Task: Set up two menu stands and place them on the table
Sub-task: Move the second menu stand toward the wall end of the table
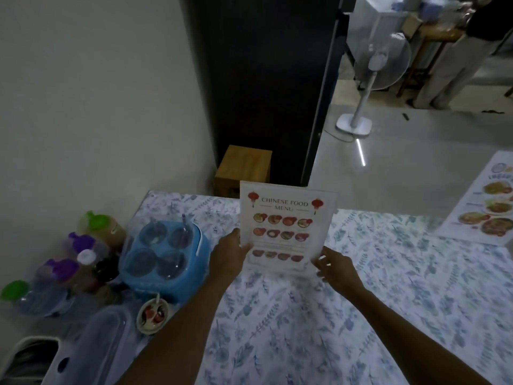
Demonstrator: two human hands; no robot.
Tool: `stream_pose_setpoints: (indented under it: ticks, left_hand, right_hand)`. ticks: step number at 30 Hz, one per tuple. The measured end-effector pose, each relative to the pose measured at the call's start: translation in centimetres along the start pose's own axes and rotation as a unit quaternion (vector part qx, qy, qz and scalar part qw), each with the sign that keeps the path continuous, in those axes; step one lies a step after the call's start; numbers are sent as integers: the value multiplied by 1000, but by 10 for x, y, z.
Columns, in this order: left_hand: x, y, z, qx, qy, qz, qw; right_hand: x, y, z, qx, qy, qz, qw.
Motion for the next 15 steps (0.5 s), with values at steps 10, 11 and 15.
stream_pose_setpoints:
  ticks: [10,11,15]
  left_hand:
    - [-83,21,127,32,-19,75,996]
    - [-93,26,139,32,-24,87,995]
    - [-134,50,177,30,-40,115,992]
  right_hand:
    - [60,77,97,25,-8,35,999]
    - [67,86,106,18,-10,30,999]
    - [101,124,140,-26,-15,-15,999]
Point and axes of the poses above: each hand's wrist, its own z-axis towards the middle knuckle, its own x-axis out of the palm, y = z × x, the point moved 1 cm from there along z, towards the middle knuckle, and after that the axes turned 1 degree about -z, right-handed, at the moved point
